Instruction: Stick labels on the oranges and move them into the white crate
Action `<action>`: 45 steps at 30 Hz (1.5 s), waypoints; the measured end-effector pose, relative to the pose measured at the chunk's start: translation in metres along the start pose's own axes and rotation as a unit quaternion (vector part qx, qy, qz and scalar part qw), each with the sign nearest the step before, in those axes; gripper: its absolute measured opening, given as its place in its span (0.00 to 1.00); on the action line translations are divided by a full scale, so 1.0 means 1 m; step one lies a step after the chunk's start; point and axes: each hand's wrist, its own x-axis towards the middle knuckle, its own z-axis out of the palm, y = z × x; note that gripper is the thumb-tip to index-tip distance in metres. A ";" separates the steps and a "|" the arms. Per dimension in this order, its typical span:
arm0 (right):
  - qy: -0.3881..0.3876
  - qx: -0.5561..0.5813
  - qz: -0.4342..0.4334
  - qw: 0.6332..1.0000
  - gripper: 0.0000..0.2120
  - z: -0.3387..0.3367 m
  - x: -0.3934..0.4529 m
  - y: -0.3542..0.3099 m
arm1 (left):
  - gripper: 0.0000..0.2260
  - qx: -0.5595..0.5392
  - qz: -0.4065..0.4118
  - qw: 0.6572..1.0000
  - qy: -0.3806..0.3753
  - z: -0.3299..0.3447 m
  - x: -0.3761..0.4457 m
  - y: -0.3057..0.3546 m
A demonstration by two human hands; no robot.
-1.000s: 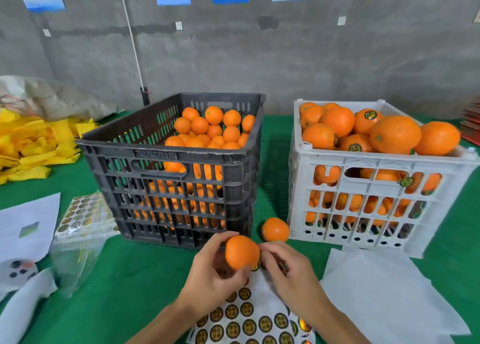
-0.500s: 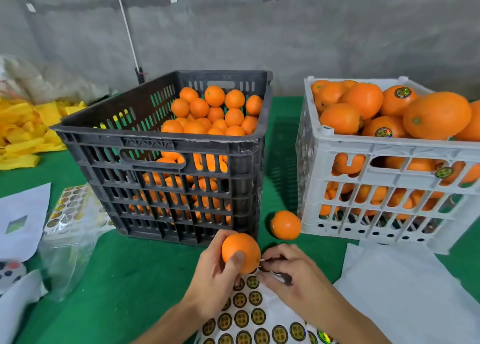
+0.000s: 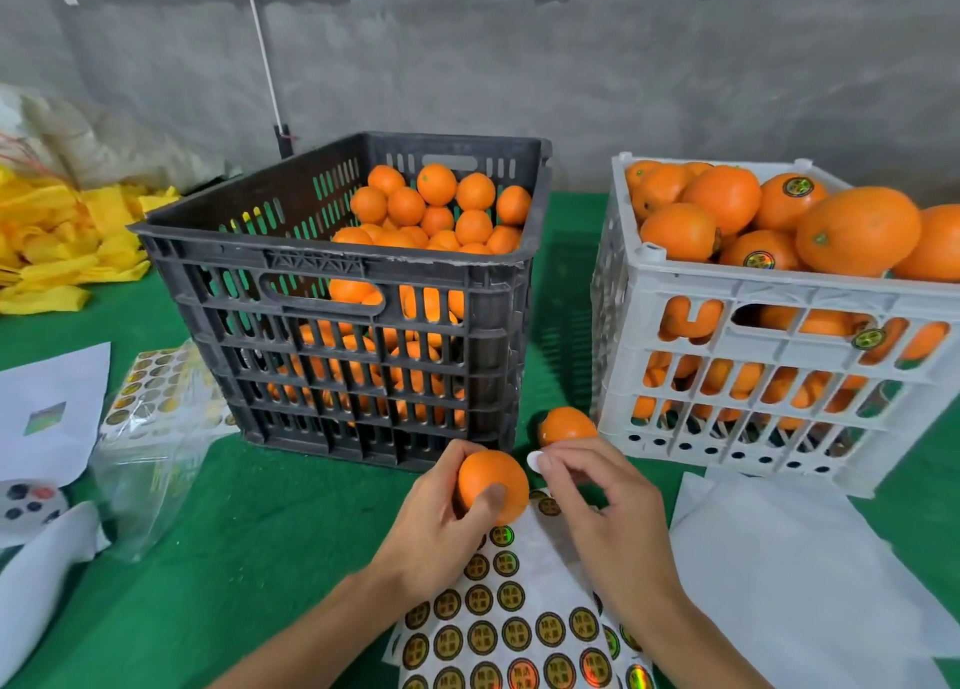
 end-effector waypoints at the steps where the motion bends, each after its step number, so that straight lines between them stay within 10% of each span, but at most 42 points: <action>1: -0.017 0.002 -0.010 1.000 0.05 0.002 -0.003 -0.003 | 0.18 -0.004 0.000 1.000 -0.004 0.000 -0.001 0.000; 13: -0.096 -0.179 -0.154 0.967 0.25 -0.012 -0.017 -0.014 | 0.24 -0.084 0.029 0.995 0.042 0.004 -0.016 0.034; 23: 0.191 -0.295 -0.313 0.882 0.28 -0.098 0.069 -0.085 | 0.13 -0.135 0.193 0.971 0.037 0.019 0.030 0.209; 30: 0.209 -0.392 -0.143 0.885 0.32 -0.182 0.172 -0.128 | 0.22 0.013 0.252 0.967 0.044 0.051 0.138 0.336; 35: 0.139 -0.449 0.017 0.882 0.27 -0.204 0.201 -0.130 | 0.26 0.041 0.134 0.990 0.004 0.061 0.212 0.344; 45: -0.003 -0.226 -0.061 0.972 0.22 -0.093 0.191 -0.144 | 0.15 0.225 0.092 0.963 0.120 -0.080 0.230 0.235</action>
